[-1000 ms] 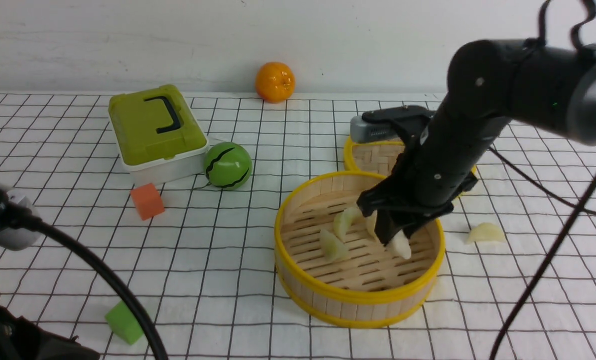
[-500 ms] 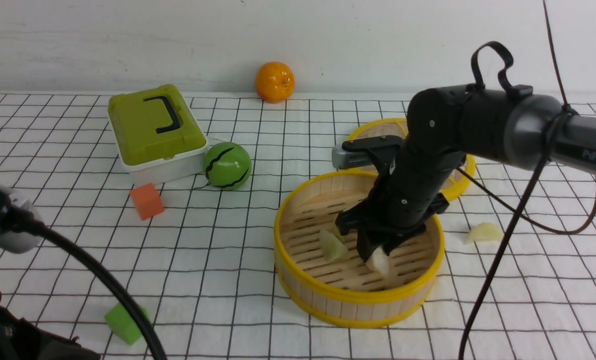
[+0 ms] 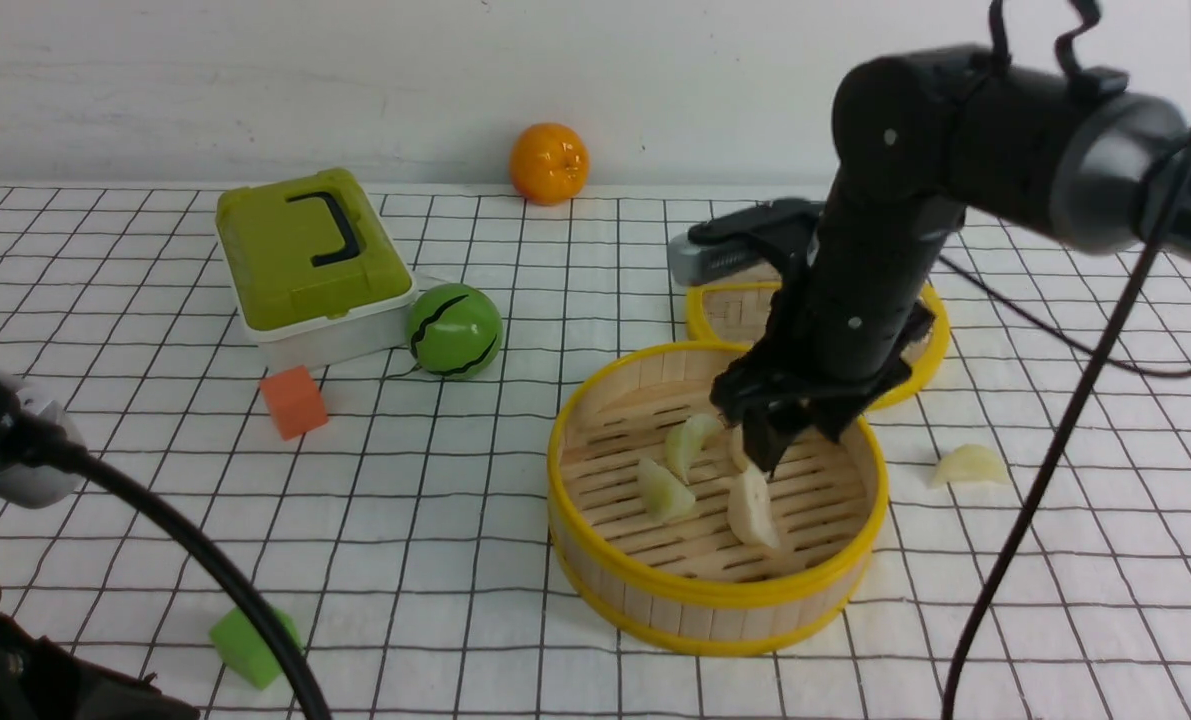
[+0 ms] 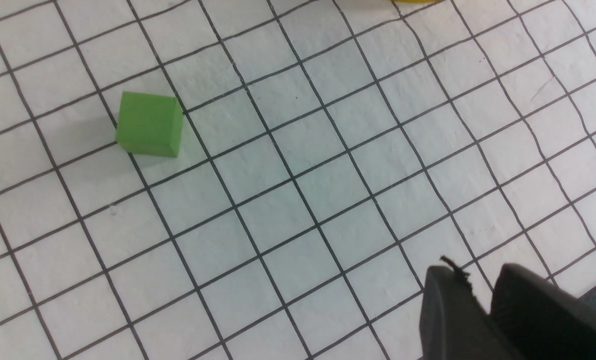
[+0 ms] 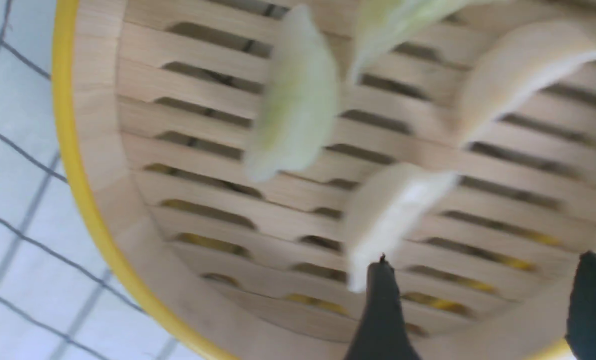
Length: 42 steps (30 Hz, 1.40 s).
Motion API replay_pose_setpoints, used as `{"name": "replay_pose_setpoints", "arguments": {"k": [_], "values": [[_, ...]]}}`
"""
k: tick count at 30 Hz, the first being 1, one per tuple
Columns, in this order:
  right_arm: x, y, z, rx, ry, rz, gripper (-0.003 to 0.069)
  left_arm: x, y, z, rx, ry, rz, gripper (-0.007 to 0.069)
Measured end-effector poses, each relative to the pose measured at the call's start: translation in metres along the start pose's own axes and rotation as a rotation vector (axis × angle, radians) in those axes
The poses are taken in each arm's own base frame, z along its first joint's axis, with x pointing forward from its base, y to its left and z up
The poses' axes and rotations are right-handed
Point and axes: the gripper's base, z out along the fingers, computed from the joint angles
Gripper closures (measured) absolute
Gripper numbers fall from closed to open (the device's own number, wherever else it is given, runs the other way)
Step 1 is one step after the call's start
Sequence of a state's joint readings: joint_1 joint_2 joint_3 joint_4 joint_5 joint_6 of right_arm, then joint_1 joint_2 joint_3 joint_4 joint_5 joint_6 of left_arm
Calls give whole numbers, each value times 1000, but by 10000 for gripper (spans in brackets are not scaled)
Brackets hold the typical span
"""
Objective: Put the dumplings into the steamer on the table with the white tablecloth.
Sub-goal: 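Place the dumpling in the bamboo steamer basket with the right gripper, then reach for and grasp a dumpling lying on the table beside the steamer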
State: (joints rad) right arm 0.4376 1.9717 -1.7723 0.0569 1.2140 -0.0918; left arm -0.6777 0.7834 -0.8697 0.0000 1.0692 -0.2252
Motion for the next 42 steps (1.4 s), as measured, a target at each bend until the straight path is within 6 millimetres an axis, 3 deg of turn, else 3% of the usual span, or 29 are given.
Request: {"name": "replay_pose_setpoints", "arguments": {"k": [5,9,15,18,23,31,34,37,39,42], "values": [[4,-27,-19,100,-26,7,190,0,0,0,0,0,0,496],[15,-80,-21,113,-15,131,189,0,0,0,0,0,0,495],[29,-136,6,43,39,143,189,0,0,0,0,0,0,490],[33,-149,24,18,77,61,189,0,0,0,0,0,0,489],[34,-155,57,-26,128,-128,189,0,0,0,0,0,0,484],[31,-156,89,-41,137,-334,197,0,-1,0,11,3,-6,480],[30,-158,93,-26,131,-336,236,0,-1,0,16,4,-9,480],[29,-158,94,3,138,-323,379,0,-2,0,21,3,-12,480],[27,-158,92,13,138,-300,435,0,-2,0,24,0,-13,480],[25,-157,85,21,139,-262,428,0,-2,0,24,-2,-13,480]]}}
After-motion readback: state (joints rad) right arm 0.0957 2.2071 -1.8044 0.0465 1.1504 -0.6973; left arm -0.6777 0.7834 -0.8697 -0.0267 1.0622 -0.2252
